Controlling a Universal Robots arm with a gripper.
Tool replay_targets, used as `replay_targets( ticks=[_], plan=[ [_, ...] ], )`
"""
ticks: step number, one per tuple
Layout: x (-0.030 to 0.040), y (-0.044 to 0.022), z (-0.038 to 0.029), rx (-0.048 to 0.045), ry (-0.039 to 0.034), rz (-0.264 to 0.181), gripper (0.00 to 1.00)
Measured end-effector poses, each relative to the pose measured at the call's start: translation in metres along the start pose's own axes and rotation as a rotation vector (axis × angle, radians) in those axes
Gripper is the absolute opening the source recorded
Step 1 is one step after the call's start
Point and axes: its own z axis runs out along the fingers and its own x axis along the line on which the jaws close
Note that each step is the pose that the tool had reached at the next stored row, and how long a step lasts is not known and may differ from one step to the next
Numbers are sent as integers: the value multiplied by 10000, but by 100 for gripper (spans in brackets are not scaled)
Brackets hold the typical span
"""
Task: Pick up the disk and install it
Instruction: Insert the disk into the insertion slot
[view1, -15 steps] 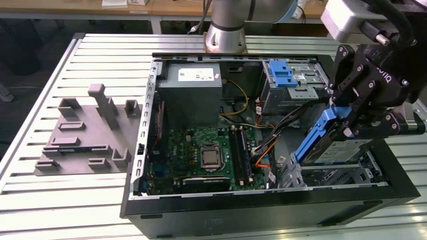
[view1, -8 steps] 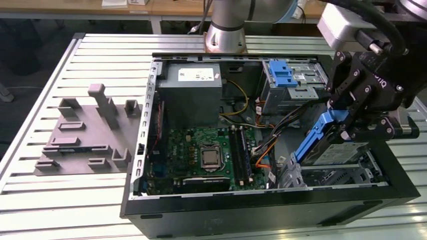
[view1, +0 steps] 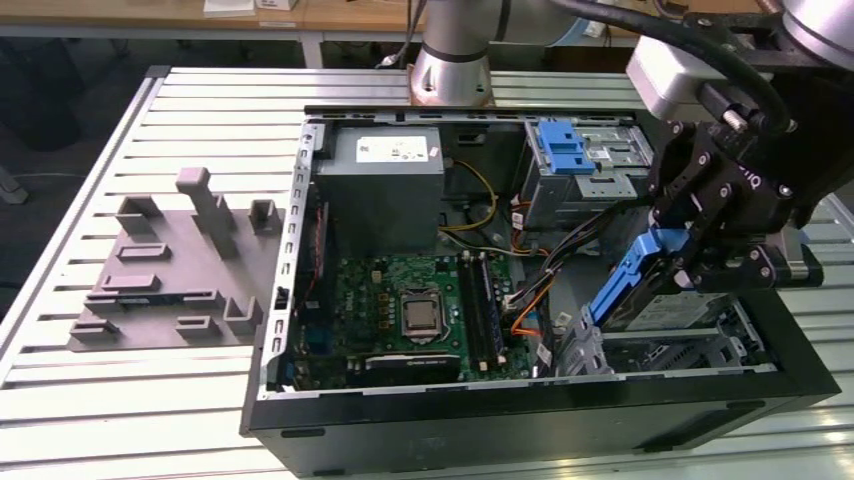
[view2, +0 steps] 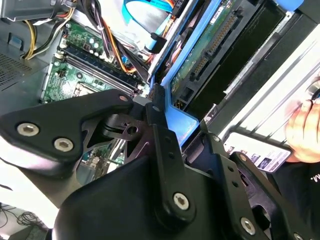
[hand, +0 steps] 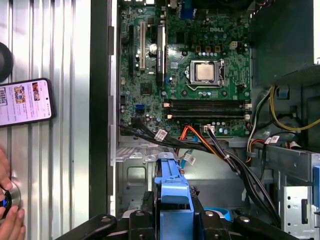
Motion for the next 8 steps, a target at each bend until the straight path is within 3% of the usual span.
replay_targets(
  ticks=[8],
  plan=[
    [3, -3, 95, 0, 0, 0, 36]
  ],
)
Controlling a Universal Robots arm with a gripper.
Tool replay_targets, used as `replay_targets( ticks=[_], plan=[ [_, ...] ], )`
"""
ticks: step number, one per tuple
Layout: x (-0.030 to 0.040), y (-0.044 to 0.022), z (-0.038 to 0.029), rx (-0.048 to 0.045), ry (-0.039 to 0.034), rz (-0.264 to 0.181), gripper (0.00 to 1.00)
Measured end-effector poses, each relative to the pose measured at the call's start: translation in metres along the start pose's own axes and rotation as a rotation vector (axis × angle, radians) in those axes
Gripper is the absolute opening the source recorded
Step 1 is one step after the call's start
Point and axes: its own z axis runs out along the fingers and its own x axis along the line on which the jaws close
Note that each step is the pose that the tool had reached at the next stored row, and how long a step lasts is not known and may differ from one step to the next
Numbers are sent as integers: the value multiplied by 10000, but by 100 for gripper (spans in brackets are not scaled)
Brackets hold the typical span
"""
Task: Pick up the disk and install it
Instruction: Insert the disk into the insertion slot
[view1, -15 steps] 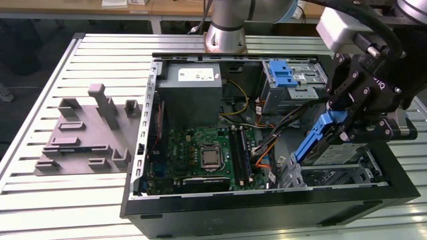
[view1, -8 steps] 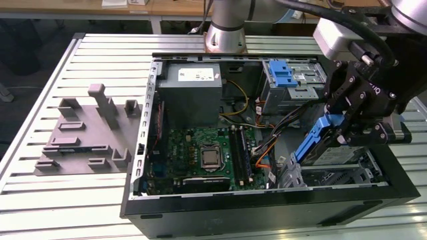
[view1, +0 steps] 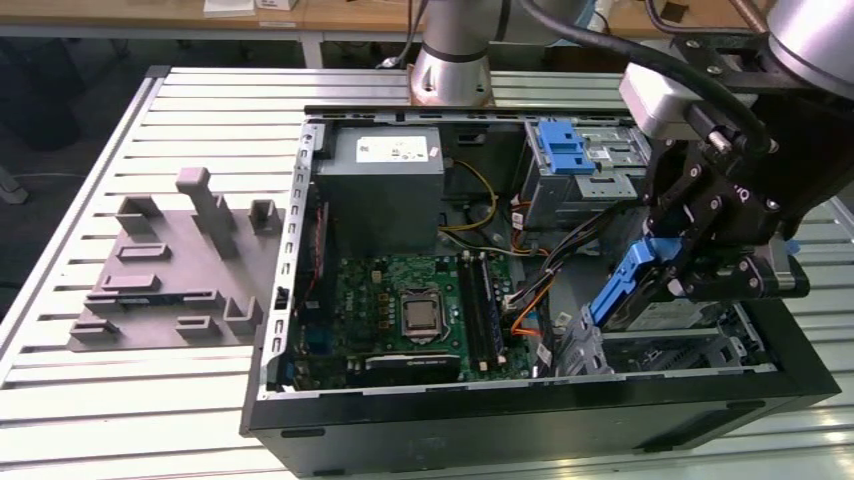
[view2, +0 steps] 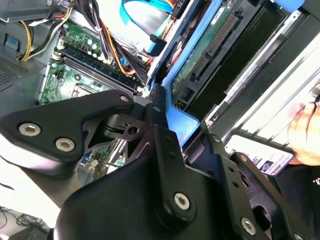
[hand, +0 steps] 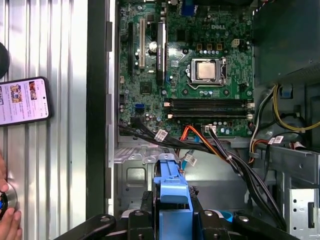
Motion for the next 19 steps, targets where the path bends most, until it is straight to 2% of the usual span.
replay_targets(
  ticks=[19],
  plan=[
    [7, -7, 220, 0, 0, 0, 36]
  ],
)
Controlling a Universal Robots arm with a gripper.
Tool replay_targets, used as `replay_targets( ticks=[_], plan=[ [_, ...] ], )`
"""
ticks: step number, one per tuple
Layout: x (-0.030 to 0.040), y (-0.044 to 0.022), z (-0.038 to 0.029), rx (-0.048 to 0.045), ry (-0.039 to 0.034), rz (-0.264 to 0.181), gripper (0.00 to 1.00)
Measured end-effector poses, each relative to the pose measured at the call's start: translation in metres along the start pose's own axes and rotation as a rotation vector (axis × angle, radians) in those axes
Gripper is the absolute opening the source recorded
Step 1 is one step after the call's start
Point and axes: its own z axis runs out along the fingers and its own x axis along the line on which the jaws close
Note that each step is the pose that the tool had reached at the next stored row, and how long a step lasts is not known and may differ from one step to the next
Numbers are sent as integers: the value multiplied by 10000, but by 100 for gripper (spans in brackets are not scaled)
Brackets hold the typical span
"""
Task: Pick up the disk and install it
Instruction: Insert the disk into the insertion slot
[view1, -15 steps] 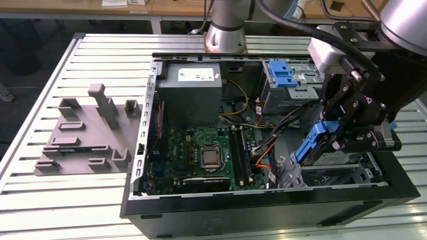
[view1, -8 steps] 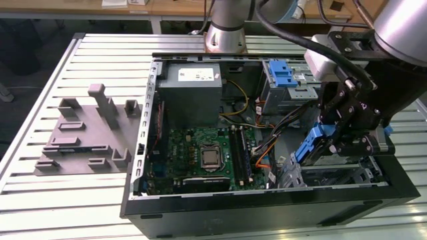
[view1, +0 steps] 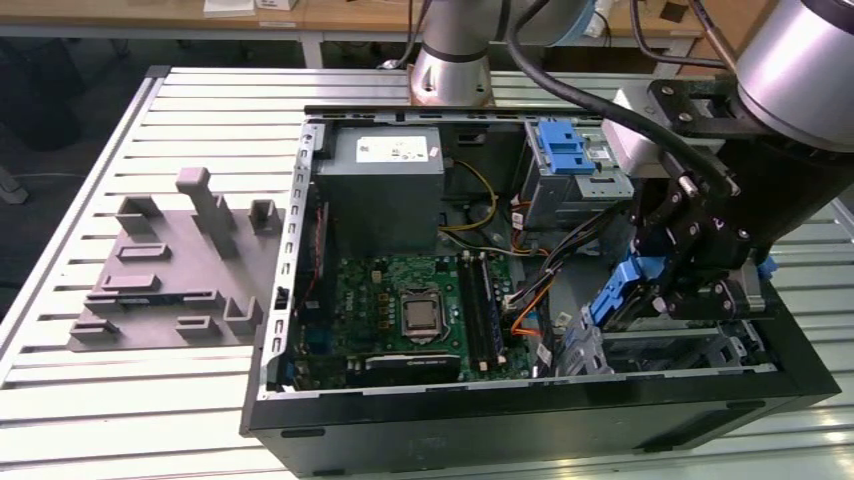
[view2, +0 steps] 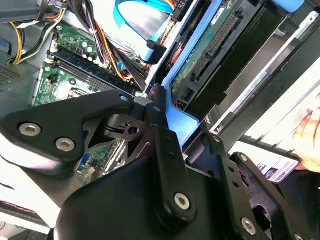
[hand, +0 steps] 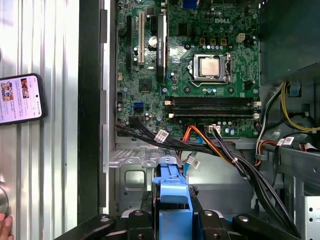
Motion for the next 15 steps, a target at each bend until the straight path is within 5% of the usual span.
replay_targets(
  ticks=[8, 15],
  plan=[
    [2, -3, 77, 0, 0, 0, 36],
    [2, -4, 80, 3, 8, 0, 37]
  ],
)
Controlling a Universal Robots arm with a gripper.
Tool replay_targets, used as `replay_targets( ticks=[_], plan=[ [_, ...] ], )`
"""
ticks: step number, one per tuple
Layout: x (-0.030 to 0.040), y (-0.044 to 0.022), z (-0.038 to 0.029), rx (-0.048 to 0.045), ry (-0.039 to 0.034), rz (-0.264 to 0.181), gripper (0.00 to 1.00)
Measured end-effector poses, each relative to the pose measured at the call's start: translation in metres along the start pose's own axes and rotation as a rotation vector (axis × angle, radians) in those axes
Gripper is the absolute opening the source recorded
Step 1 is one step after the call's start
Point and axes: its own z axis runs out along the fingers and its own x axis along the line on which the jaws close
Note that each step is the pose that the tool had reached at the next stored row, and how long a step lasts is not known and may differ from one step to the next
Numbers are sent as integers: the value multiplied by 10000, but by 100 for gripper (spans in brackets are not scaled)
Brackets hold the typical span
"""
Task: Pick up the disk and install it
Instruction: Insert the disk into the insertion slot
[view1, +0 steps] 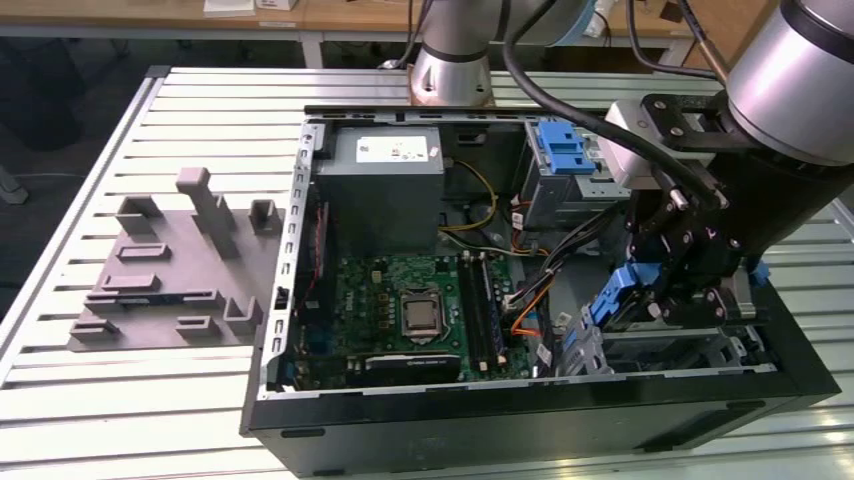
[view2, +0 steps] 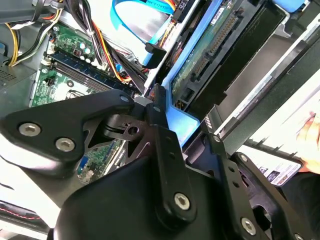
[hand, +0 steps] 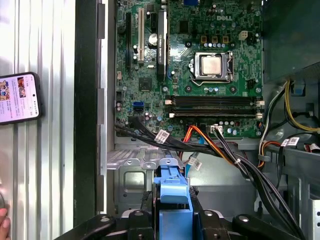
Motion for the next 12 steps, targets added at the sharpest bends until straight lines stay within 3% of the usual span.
replay_targets(
  ticks=[1, 2, 7, 10, 12],
  plan=[
    [0, 0, 0, -2, 2, 0, 37],
    [0, 0, 0, -3, 6, 0, 44],
    [0, 1, 0, -3, 11, 1, 44],
    [0, 1, 0, -3, 16, 1, 36],
    [0, 1, 0, -2, 19, 1, 24]
  ],
)
